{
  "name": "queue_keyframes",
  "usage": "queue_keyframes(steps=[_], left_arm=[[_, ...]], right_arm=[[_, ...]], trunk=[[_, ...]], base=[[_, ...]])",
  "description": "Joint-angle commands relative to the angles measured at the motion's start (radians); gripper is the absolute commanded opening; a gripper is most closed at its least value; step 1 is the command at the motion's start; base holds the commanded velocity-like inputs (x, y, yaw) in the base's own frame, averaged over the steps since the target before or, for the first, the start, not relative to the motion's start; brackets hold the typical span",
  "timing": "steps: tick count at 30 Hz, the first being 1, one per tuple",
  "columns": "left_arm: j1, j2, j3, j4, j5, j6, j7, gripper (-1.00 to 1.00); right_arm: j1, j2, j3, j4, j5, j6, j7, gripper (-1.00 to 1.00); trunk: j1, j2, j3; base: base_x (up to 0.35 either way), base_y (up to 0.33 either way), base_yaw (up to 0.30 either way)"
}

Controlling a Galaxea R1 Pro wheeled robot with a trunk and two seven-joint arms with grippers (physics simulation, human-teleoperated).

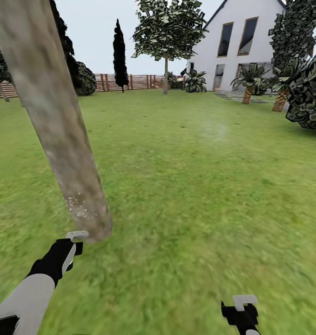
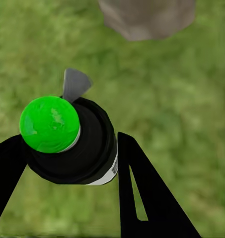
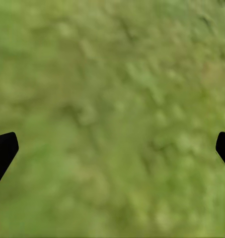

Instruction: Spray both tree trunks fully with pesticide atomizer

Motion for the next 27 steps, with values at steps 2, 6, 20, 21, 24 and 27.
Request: queue_keyframes(steps=[2,6,20,21,24,27], left_arm=[[-0.001,-0.001,0.003,-0.001,-0.011,0.005,-0.003,-1.00],[-0.001,0.000,0.004,-0.003,-0.012,0.005,-0.003,-1.00],[-0.001,0.001,0.005,-0.002,-0.012,0.006,-0.003,-1.00],[-0.001,0.001,0.005,-0.002,-0.012,0.006,-0.003,-1.00],[-0.001,0.001,0.005,-0.002,-0.012,0.006,-0.003,-1.00],[-0.001,0.001,0.005,-0.003,-0.012,0.005,-0.003,-1.00]], right_arm=[[0.000,0.000,0.008,0.000,-0.004,-0.002,-0.004,1.00],[0.000,0.000,0.008,0.000,-0.004,-0.001,-0.004,1.00],[0.000,0.000,0.008,0.000,-0.004,-0.002,-0.002,1.00],[0.000,0.001,0.008,0.000,-0.004,-0.002,-0.002,1.00],[0.000,0.001,0.008,0.000,-0.004,-0.002,-0.002,1.00],[0.000,0.001,0.008,0.000,-0.004,-0.002,-0.002,1.00]], trunk=[[0.000,0.000,-0.001],[0.000,0.000,-0.001],[0.000,0.000,-0.001],[0.000,0.000,-0.001],[0.000,0.000,-0.001],[0.000,0.000,-0.001]], base=[[0.095,-0.267,0.274],[0.097,-0.267,0.276],[0.161,-0.254,0.055],[0.153,-0.245,0.034],[0.145,-0.248,0.176],[0.141,-0.250,0.269]])
